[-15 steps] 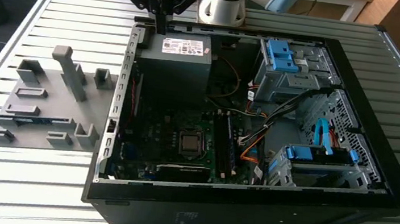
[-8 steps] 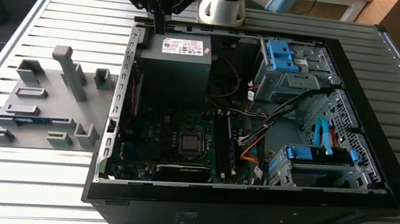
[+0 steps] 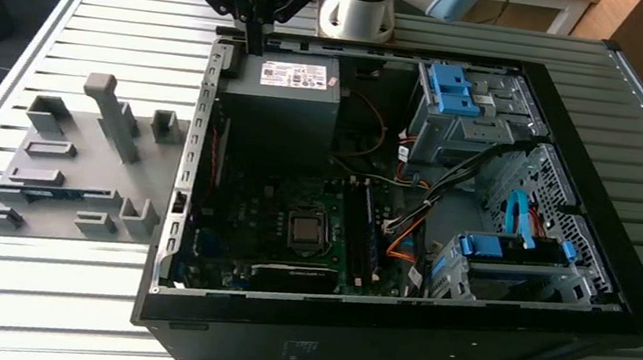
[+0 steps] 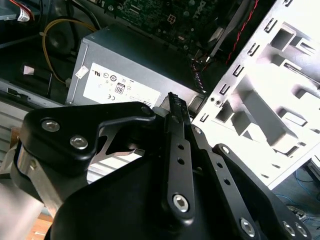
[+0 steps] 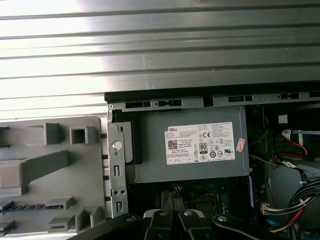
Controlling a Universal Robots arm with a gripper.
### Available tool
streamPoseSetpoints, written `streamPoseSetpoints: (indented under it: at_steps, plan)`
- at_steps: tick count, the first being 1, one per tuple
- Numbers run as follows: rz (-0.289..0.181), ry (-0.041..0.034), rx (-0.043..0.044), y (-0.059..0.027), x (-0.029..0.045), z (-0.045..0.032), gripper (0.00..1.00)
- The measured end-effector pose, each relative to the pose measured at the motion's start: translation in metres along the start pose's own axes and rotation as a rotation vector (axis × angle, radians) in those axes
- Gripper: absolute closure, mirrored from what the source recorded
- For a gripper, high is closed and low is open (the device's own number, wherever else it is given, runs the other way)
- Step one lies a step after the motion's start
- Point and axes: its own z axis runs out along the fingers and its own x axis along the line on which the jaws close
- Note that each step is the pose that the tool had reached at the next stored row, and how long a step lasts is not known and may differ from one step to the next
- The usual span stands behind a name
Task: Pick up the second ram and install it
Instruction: 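Reach for the second ram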
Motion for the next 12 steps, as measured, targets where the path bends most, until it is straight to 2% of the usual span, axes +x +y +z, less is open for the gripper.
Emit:
streamPoseSetpoints:
  at_steps: [12]
  plan:
    - [0.0,0.0007,0.0,-0.0002,0.0028,0.0002,0.89]
